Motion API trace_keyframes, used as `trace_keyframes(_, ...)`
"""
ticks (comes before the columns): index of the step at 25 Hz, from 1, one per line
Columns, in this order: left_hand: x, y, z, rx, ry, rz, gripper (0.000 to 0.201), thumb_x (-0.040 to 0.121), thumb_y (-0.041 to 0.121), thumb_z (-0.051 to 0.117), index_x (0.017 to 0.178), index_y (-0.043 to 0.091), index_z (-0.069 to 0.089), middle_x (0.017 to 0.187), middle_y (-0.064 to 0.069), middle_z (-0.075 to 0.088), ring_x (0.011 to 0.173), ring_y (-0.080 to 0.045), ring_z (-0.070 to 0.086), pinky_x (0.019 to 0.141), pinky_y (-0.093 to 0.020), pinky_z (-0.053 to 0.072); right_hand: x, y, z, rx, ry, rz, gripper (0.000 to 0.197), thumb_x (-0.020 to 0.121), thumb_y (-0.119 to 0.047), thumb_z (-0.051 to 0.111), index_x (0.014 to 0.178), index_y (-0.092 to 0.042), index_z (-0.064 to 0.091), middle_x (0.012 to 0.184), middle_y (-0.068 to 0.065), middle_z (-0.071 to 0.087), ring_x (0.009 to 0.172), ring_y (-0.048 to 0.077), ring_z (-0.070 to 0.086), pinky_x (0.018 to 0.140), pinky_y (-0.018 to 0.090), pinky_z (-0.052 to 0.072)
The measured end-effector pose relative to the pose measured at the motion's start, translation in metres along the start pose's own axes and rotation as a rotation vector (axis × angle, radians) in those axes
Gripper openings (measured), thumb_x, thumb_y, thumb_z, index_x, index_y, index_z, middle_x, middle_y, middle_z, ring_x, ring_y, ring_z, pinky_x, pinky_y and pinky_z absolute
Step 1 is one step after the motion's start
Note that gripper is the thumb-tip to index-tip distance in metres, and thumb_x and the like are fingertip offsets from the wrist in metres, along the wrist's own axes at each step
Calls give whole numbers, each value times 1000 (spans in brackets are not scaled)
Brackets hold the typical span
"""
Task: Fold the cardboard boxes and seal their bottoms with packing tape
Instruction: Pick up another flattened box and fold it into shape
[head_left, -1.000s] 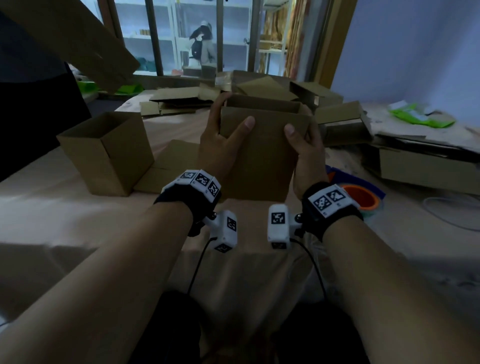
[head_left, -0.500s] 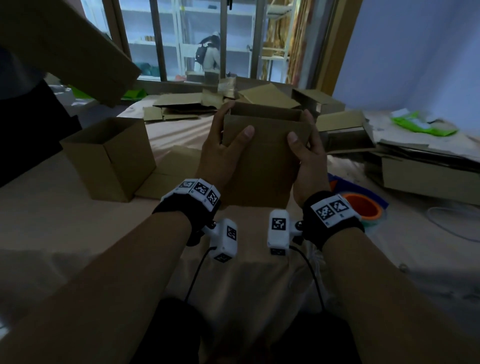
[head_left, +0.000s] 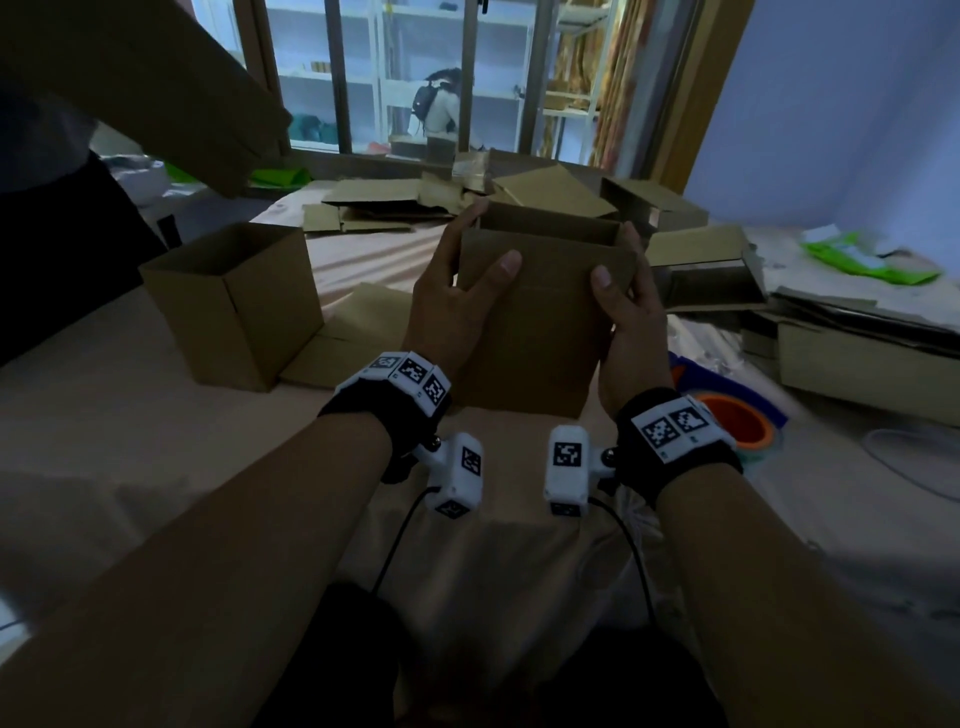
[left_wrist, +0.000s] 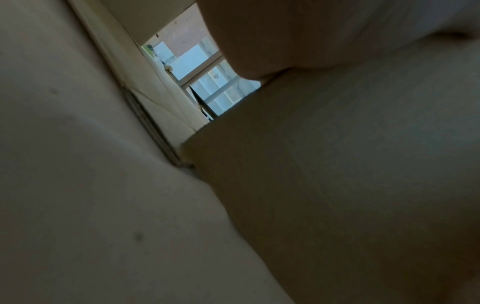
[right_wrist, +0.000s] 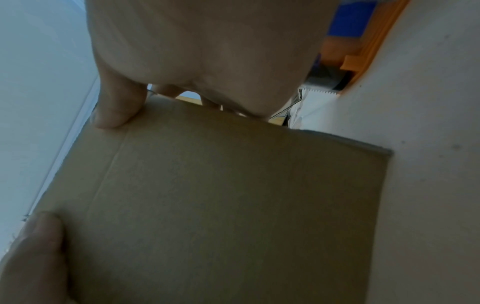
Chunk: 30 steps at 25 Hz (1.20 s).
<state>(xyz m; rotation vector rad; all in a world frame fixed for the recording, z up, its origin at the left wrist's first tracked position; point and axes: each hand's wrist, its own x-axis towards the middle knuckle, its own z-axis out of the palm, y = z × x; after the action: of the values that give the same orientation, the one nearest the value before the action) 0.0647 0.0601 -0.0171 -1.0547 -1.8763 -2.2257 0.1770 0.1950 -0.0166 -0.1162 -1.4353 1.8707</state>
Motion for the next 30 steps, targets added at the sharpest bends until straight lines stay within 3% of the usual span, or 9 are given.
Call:
trace_keyframes(4, 1, -2, 2, 7, 4, -7, 60, 85, 47, 69, 140, 43, 46, 122, 19, 53, 111, -6, 59, 87, -35, 59, 2, 1, -3, -1, -4, -5, 63, 93, -22, 64, 150, -32, 37, 145, -2, 47, 119, 15, 58, 85, 29, 56)
trace_keyframes(9, 1, -7, 3, 32, 70, -83, 67, 72, 64, 70, 122, 20, 64, 113, 3, 71, 103, -13, 68, 92, -43, 56, 3, 3, -3, -4, -19, 5, 61, 93, -24, 63, 148, -35, 39, 147, 0, 46, 122, 20, 57, 90, 36, 56)
trace_keyframes(12, 0, -6, 4, 4, 63, -81, 64, 73, 61, 71, 120, 18, 64, 111, 2, 72, 101, -12, 69, 90, -42, 57, 3, 3, -4, -6, -24, -5, 61, 93, -24, 64, 148, -34, 40, 146, 0, 48, 122, 19, 57, 93, 38, 55)
trace_keyframes(20, 0, -5, 5, 25, 81, -86, 65, 72, 63, 70, 119, 18, 65, 111, 2, 71, 101, -12, 68, 92, -42, 56, 2, 0, -4, -34, -25, -4, 61, 94, -22, 62, 149, -32, 38, 145, 0, 47, 119, 15, 58, 87, 29, 56)
trace_keyframes(24, -1, -4, 6, 42, 91, -91, 67, 71, 65, 69, 120, 19, 64, 112, 3, 71, 101, -11, 68, 92, -42, 56, 5, -1, -8, -102, -51, -3, 61, 93, -25, 64, 148, -35, 39, 144, -2, 50, 122, 15, 57, 97, 35, 53)
trace_keyframes(26, -1, -4, 7, 33, 92, -93, 67, 71, 65, 70, 119, 19, 64, 111, 2, 71, 101, -12, 68, 92, -43, 56, 5, -2, -9, -167, -63, 2, 53, 95, -28, 62, 144, -35, 43, 137, -6, 55, 120, 12, 58, 97, 33, 53)
trace_keyframes(30, -2, -3, 8, 35, 97, -93, 66, 71, 63, 70, 120, 18, 64, 112, 3, 71, 102, -10, 68, 93, -39, 55, 2, -5, -4, -279, -70, 21, 26, 96, -35, 58, 121, -31, 57, 121, -6, 65, 107, 8, 65, 88, 26, 54)
